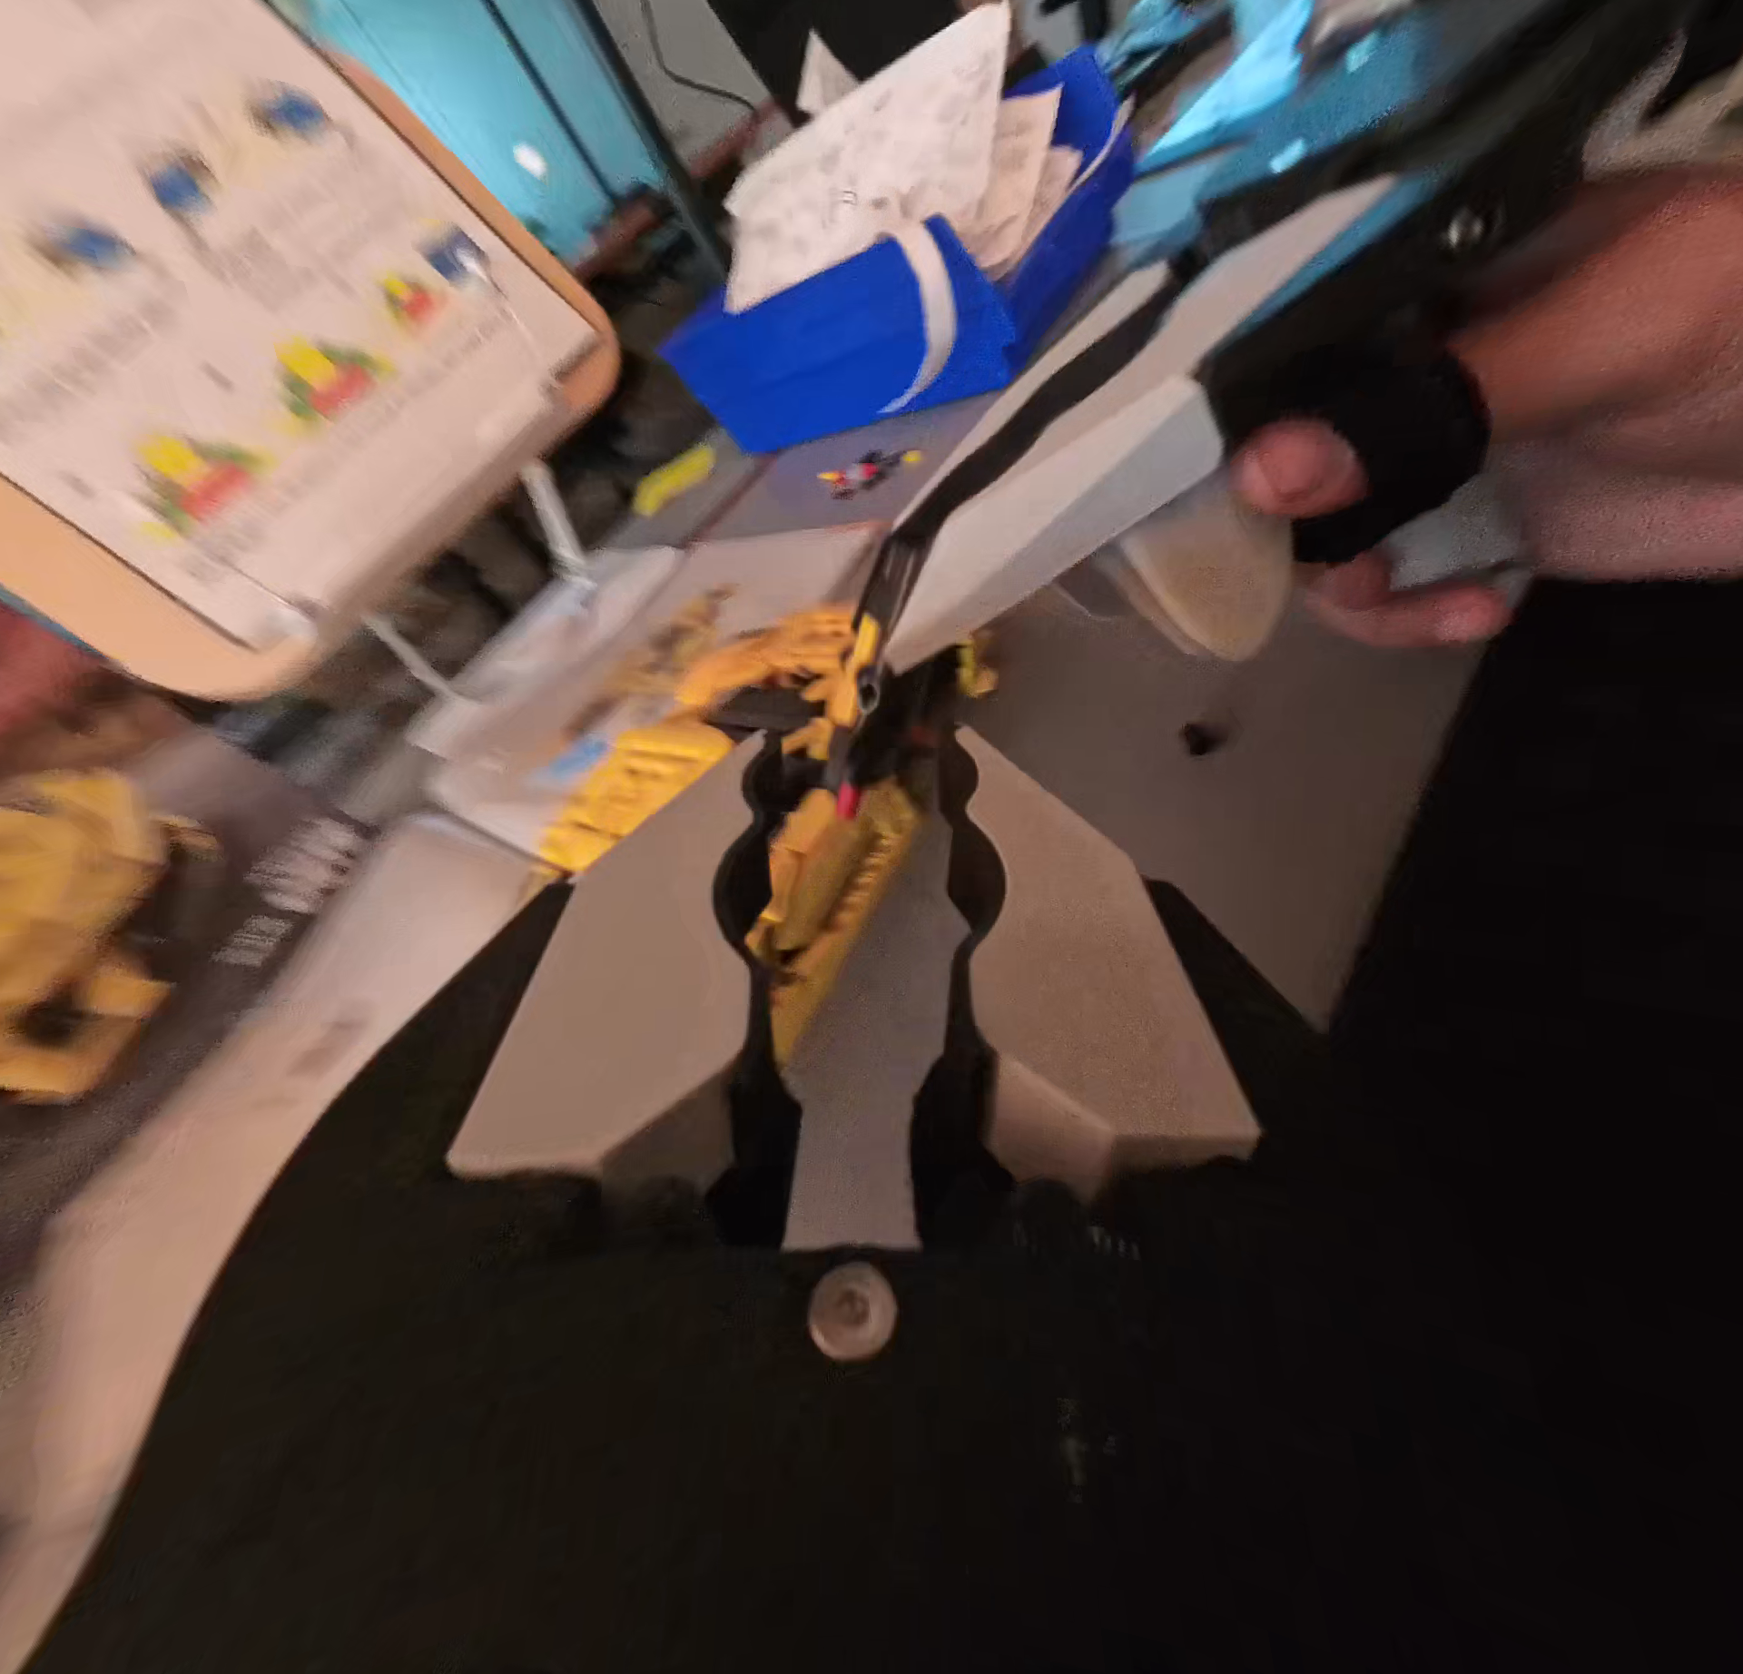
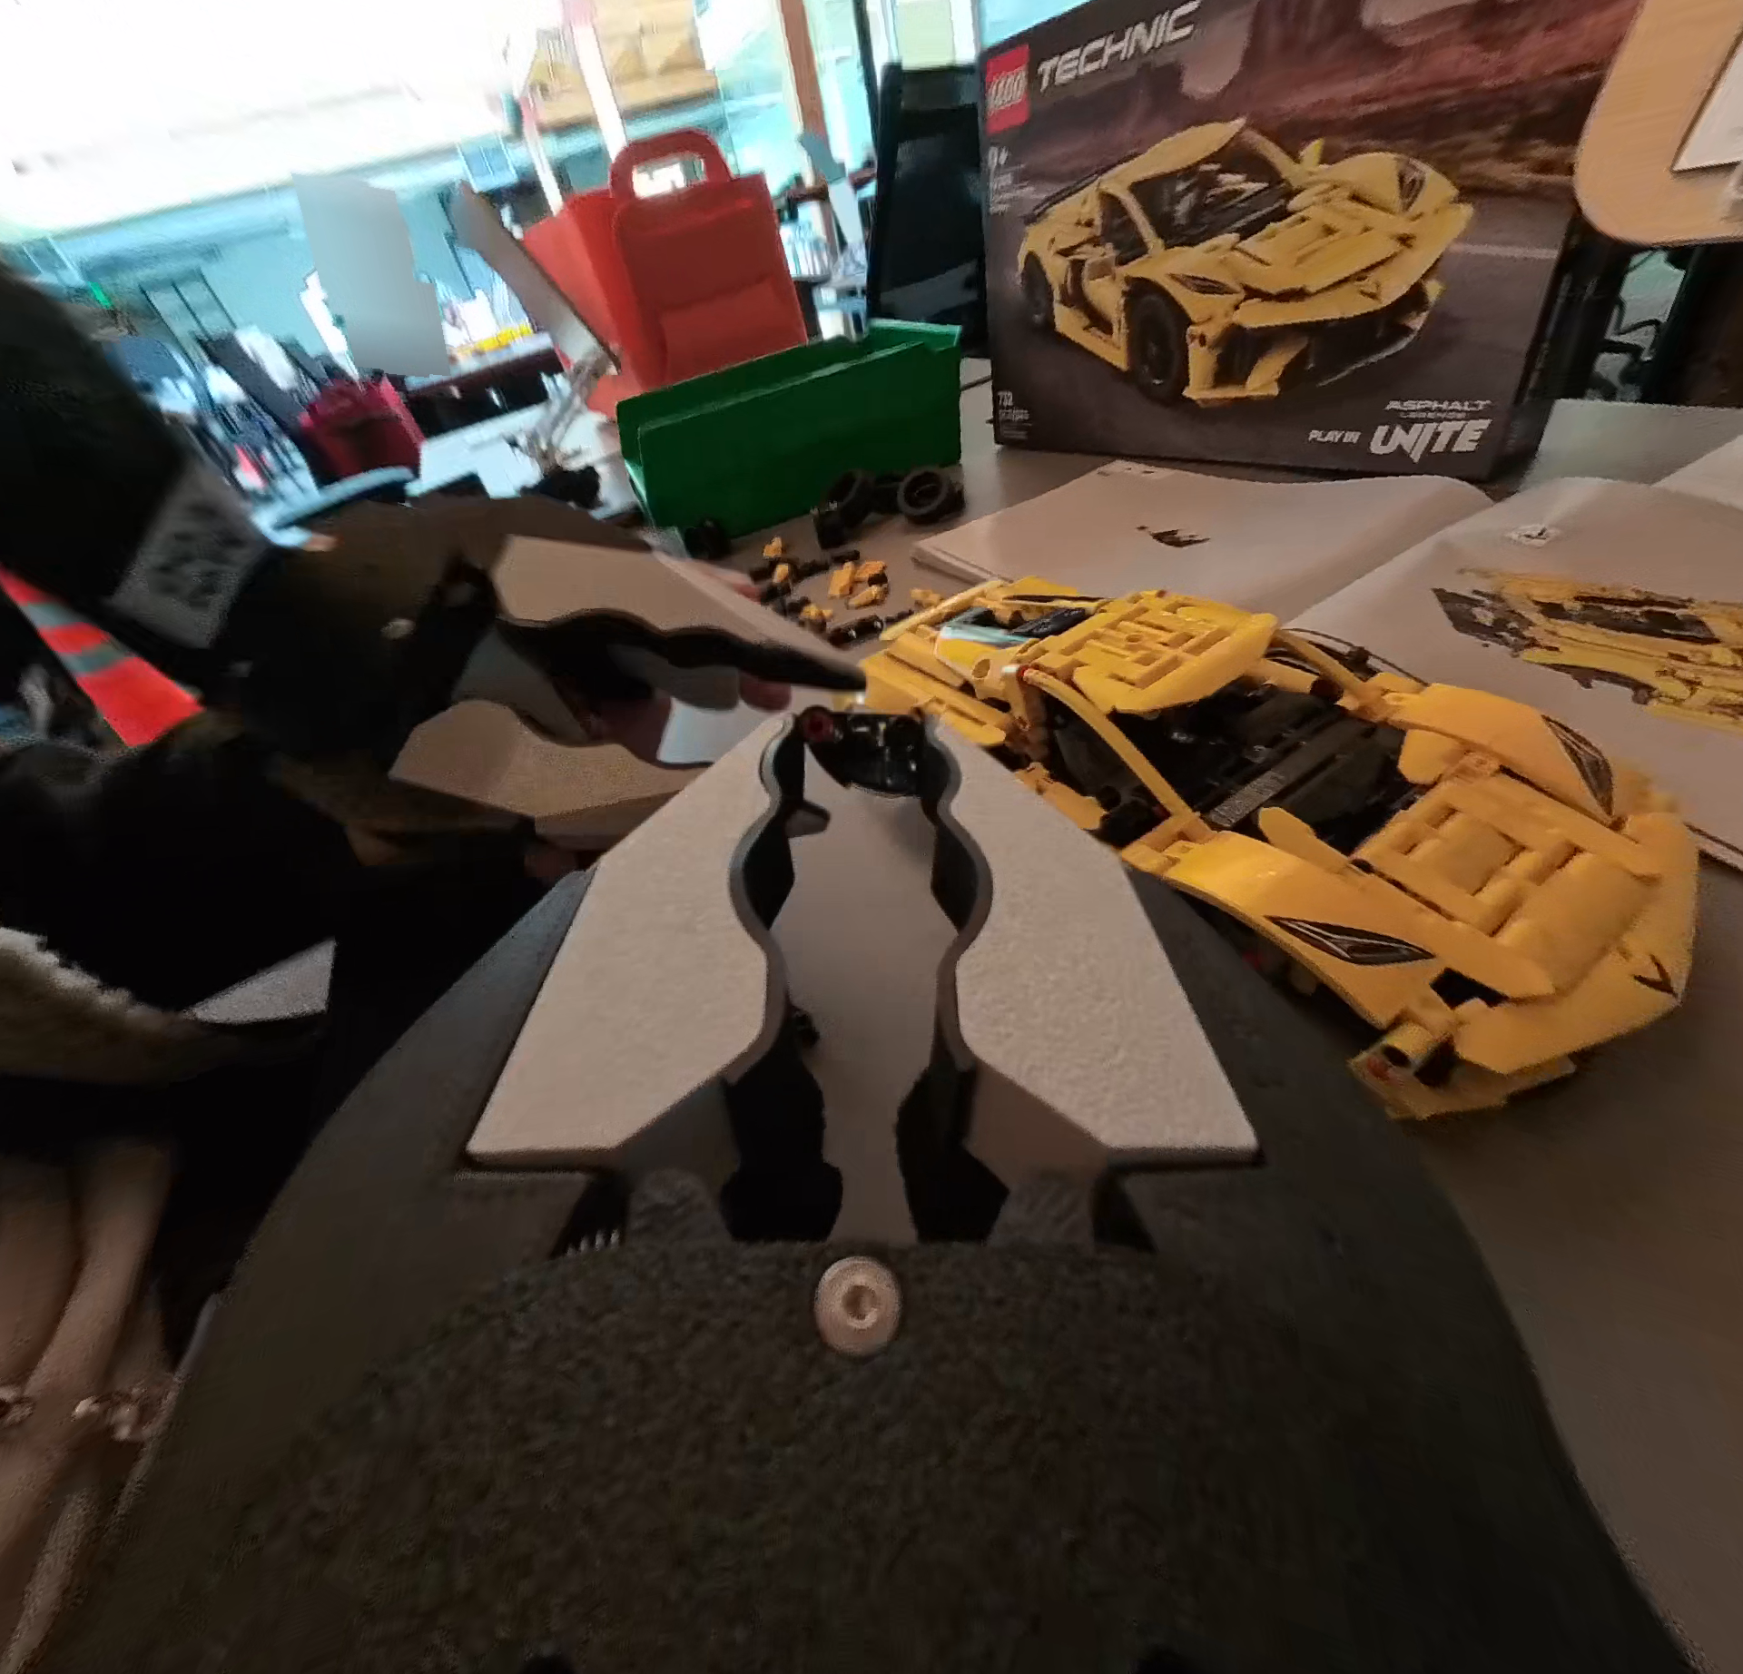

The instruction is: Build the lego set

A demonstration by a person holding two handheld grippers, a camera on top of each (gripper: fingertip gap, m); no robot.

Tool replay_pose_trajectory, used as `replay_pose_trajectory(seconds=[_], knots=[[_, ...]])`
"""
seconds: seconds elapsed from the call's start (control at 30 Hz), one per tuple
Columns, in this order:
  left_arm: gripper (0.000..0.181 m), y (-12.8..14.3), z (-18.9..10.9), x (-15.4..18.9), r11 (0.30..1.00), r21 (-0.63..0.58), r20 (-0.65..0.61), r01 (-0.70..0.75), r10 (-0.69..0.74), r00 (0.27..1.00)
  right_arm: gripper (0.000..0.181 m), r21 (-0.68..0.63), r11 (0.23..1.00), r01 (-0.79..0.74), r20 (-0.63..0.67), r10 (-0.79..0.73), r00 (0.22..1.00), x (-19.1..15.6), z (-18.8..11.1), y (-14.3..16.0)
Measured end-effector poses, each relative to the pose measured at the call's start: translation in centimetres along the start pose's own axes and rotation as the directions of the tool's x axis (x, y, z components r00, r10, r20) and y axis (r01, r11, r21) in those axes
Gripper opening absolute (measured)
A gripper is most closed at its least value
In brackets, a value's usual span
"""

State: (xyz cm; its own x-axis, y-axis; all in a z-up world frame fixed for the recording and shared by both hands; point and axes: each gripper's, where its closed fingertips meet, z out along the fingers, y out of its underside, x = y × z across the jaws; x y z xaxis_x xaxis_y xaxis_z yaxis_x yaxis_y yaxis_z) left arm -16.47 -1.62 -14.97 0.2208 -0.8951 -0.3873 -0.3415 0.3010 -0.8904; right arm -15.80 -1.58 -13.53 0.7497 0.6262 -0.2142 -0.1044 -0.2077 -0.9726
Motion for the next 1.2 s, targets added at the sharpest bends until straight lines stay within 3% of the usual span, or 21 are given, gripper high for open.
replay_pose_trajectory(seconds=[0.03,0.1,0.2,0.33,0.47,0.6,0.67,0.77,0.83,0.9,1.0,1.2], knots=[[0.033,0.1,0.0,0.4,0.99,0.009,-0.103,0.138,-0.137,0.985,0.023,0.031,0.999,-0.031,0.013,0.03,0.999,0.1,-0.3,-0.5],[0.038,-0.3,-0.4,1.1,0.921,-0.001,-0.319,0.389,-0.369,0.873,0.023,0.097,0.992,-0.078,0.103,0.068,0.992,-1.0,-0.9,-1.6],[0.041,-2.3,-2.0,0.8,0.803,0.04,-0.511,0.594,-0.494,0.703,0.022,0.132,0.989,-0.067,0.207,0.038,0.978,-3.2,-1.1,-2.3],[0.043,-3.5,-3.4,1.5,0.767,0.063,-0.614,0.639,-0.475,0.63,0.022,0.169,0.985,0.016,0.221,-0.054,0.974,-4.4,-1.2,-2.7],[0.044,-4.2,-4.1,2.0,0.768,0.099,-0.646,0.633,-0.434,0.627,0.023,0.181,0.983,0.034,0.285,-0.085,0.955,-6.0,-1.5,-2.8],[0.032,-4.8,-4.8,2.0,0.73,0.083,-0.7,0.678,-0.442,0.562,0.022,0.187,0.98,0.069,0.284,-0.122,0.951,-6.3,-1.4,-2.7],[0.032,-5.1,-5.2,1.8,0.67,0.044,-0.747,0.741,-0.471,0.47,0.022,0.193,0.976,0.105,0.274,-0.157,0.949,-6.4,-1.5,-2.7],[0.032,-5.2,-5.7,1.5,0.546,-0.097,-0.817,0.832,-0.521,0.247,0.022,0.215,0.94,0.265,0.215,-0.31,0.926,-7.0,-1.4,-2.5],[0.032,-5.3,-6.0,1.1,0.459,-0.192,-0.837,0.867,-0.539,0.1,0.022,0.247,0.885,0.394,0.167,-0.44,0.883,-7.5,-1.2,-2.4],[0.031,-5.0,-5.9,0.7,0.387,-0.261,-0.83,0.884,-0.558,-0.001,0.022,0.237,0.824,0.514,0.113,-0.549,0.828,-7.6,-0.8,-2.0],[0.028,-4.5,-5.6,0.6,0.366,-0.296,-0.812,0.882,-0.583,-0.031,0.022,0.214,0.745,0.632,0.069,-0.657,0.751,-7.6,-0.4,-1.5],[0.026,-4.7,-6.0,1.4,0.353,-0.394,-0.817,0.849,-0.558,-0.147,0.022,0.259,0.676,0.69,0.054,-0.723,0.688,-8.8,-0.5,-1.8]])
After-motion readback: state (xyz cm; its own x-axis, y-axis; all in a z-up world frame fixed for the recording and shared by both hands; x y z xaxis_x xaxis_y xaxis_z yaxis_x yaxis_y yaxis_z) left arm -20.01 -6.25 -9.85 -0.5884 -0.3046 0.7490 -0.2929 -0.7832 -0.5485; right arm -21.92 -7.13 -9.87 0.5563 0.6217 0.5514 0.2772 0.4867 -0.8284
